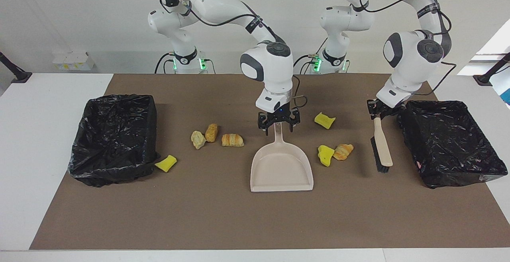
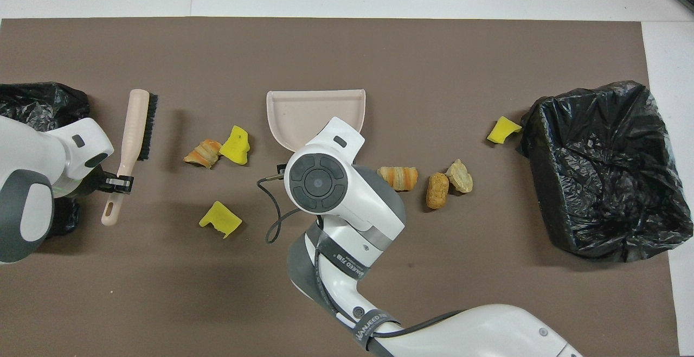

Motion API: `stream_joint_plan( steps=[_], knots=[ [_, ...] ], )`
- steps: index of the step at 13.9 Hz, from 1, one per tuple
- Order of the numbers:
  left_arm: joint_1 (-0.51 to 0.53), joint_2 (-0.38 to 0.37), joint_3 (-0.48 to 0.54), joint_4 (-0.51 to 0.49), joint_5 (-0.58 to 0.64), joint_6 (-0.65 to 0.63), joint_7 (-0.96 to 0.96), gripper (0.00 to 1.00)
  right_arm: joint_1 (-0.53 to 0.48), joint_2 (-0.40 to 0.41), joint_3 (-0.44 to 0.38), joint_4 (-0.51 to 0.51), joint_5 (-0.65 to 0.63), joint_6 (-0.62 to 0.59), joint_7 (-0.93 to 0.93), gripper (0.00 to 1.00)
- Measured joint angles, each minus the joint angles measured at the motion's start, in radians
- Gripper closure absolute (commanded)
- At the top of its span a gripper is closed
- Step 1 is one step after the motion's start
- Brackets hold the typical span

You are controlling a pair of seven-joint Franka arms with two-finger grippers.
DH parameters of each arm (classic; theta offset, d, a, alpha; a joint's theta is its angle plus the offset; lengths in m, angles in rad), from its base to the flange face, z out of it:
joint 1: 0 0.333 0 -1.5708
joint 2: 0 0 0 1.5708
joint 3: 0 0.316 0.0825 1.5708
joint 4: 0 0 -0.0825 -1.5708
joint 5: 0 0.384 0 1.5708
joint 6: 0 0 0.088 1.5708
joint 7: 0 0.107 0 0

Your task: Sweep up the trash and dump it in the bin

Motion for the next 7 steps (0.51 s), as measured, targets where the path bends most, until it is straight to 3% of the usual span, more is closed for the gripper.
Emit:
stream_joint_plan(
  steps=[5, 6, 7],
  knots=[
    [0.027, 0.022, -0.001, 0.000, 0.000, 0.009, 0.026, 1.00, 0.017, 0.001, 0.009, -0.023, -0.002, -0.011, -0.002, 0.24],
    [0.027, 0.023, -0.002, 0.000, 0.000, 0.009, 0.030, 1.00, 0.029, 0.001, 0.010, -0.032, -0.002, -0.012, -0.002, 0.36],
    [0.027, 0.024, -0.004, 0.000, 0.000, 0.009, 0.033, 1.00, 0.039, 0.001, 0.010, -0.039, -0.002, -0.015, -0.002, 0.61]
  ],
)
